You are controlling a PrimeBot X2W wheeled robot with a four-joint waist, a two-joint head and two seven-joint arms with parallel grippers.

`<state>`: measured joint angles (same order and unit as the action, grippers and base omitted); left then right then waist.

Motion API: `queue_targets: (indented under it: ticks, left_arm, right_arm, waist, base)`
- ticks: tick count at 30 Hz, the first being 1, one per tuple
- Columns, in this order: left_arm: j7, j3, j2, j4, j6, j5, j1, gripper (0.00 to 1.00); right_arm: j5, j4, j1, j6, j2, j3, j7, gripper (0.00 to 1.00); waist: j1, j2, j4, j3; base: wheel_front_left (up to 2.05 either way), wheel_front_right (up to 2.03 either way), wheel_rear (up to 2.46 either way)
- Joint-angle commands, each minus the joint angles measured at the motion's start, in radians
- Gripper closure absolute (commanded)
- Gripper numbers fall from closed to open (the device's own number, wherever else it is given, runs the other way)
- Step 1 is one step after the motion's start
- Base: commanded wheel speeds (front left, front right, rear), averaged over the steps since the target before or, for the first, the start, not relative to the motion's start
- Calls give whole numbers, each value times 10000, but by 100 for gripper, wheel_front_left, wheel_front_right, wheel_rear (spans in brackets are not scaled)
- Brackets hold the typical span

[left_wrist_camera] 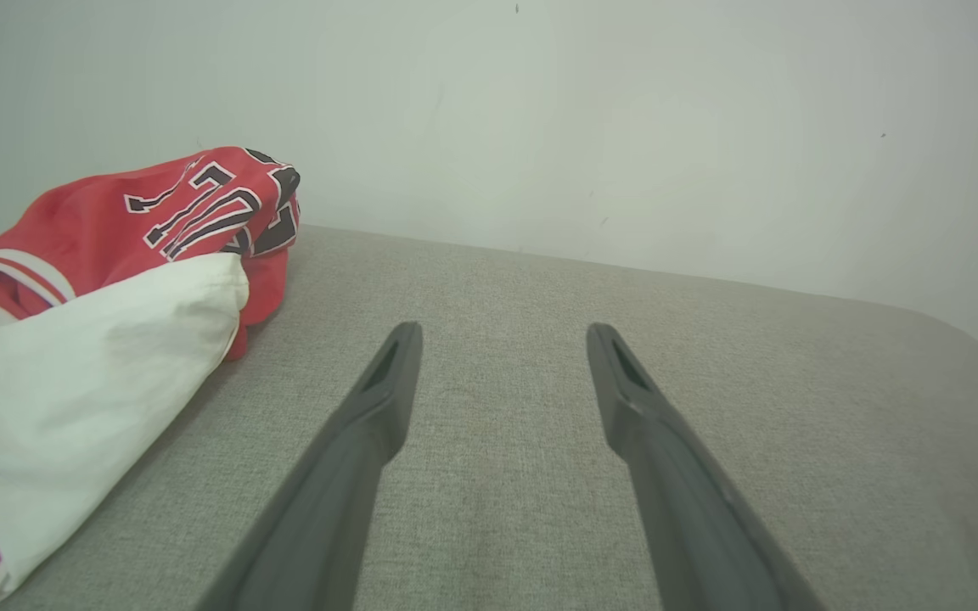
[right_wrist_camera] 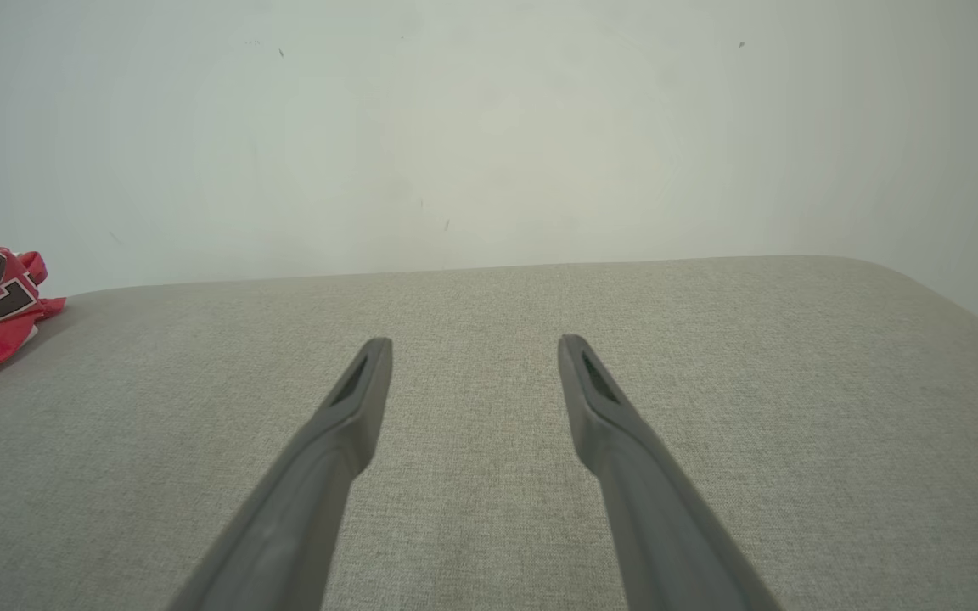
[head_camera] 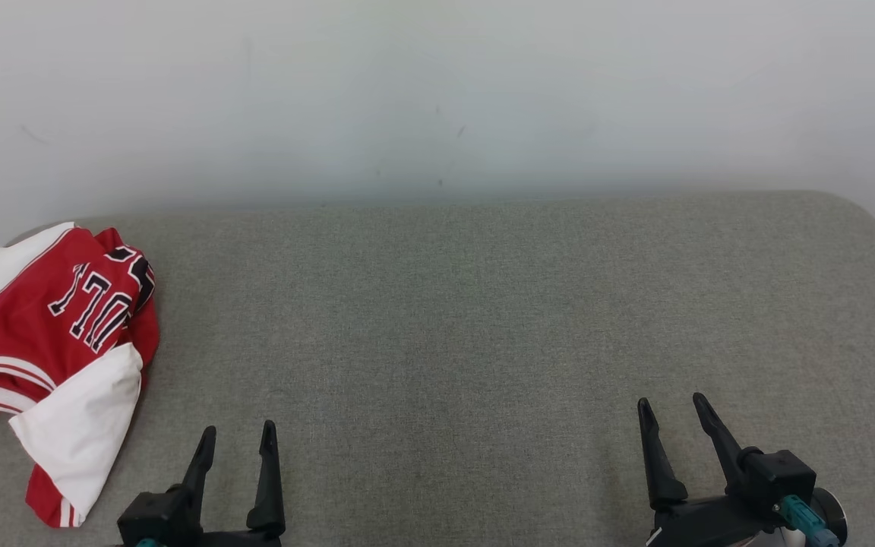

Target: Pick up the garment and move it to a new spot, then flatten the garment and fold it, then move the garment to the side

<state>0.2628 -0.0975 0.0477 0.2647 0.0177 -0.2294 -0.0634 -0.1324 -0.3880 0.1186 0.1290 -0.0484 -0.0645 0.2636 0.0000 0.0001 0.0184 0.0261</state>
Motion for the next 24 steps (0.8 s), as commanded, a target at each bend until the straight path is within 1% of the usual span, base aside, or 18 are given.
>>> queue_targets:
  ticks: [1, 9, 14, 21, 23, 24]
  left_arm:
    - [31, 33, 48, 18, 35, -23, -48, 0]
    - [31, 70, 48, 17, 70, -76, -59, 0]
    - [30, 124, 50, -95, 84, -92, -76, 0]
    - [24, 271, 50, -39, 126, 46, 21, 0]
    - [24, 357, 47, -21, 119, 101, 74, 0]
    - [24, 484, 50, -39, 118, 127, 111, 0]
  right_arm:
    - [9, -6, 34, 32, -34, 13, 17, 0]
    - [-5, 19, -11, 32, -34, 34, 14, 0]
    - [40, 118, -118, 32, -31, 123, 13, 0]
    - [1, 293, -251, 32, -28, 206, 13, 0]
    - [-56, 310, -319, 32, -28, 153, 13, 0]
    - [-103, 328, -348, 33, -31, 126, 13, 0]
  waist:
    - [0, -1, -3, 1]
    - [0, -1, 20, 11]
    - [0, -1, 331, 13]
    - [0, -1, 1378, 70]
    - [0, -1, 1732, 97]
    - [0, -1, 2086, 122]
  base:
    - [0, 0, 0]
    - [0, 0, 0]
    - [0, 0, 0]
    - [0, 0, 0]
    - [0, 0, 0]
    - [0, 0, 0]
